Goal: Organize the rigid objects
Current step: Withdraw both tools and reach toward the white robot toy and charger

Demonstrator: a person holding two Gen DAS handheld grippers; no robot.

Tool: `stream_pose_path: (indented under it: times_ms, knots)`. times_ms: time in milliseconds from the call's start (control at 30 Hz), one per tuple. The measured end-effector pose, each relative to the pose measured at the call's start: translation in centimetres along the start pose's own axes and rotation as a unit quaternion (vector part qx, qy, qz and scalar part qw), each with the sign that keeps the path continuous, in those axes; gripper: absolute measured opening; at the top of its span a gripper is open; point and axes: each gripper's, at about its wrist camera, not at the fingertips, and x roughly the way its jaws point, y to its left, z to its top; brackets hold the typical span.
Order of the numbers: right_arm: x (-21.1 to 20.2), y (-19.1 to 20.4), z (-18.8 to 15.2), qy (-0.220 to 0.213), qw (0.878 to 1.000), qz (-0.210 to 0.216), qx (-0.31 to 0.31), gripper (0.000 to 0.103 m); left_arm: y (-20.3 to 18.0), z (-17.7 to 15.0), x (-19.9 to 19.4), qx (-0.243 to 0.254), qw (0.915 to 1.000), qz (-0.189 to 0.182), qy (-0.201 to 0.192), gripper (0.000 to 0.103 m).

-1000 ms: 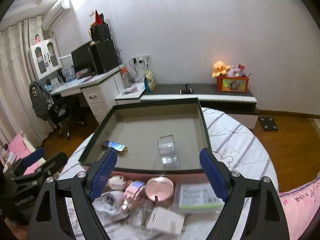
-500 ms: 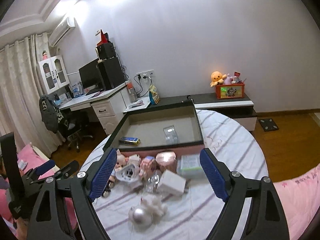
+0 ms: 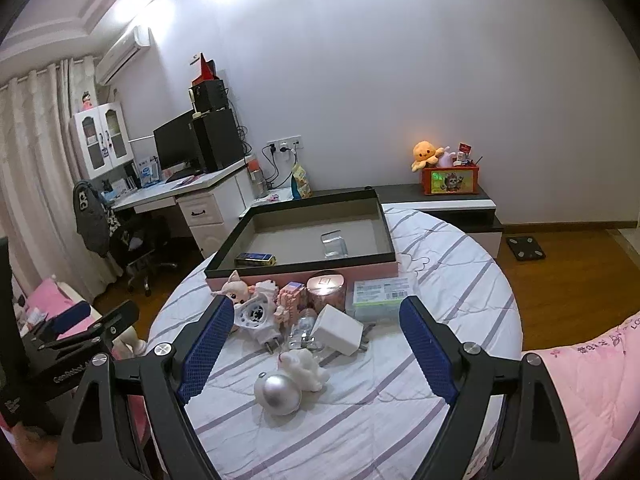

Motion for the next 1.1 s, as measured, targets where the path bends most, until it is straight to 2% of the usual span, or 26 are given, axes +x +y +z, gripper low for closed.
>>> stream_pose_path:
  times_ms: [733,1100]
  knots:
    - [0.1,-0.5,-0.4,0.007,1.000,-0.014,-0.003,0.086,-0.7,-0.3,-0.8,-0.003,1.0000,-0.005,0.005,0.103]
    - [2.8,-3.6,-1.8,0.055,0.997,-0.043,0.020,0.086,-2.7,-2.6,1.8,0.013,0.9985,-0.032,0.042,0.103]
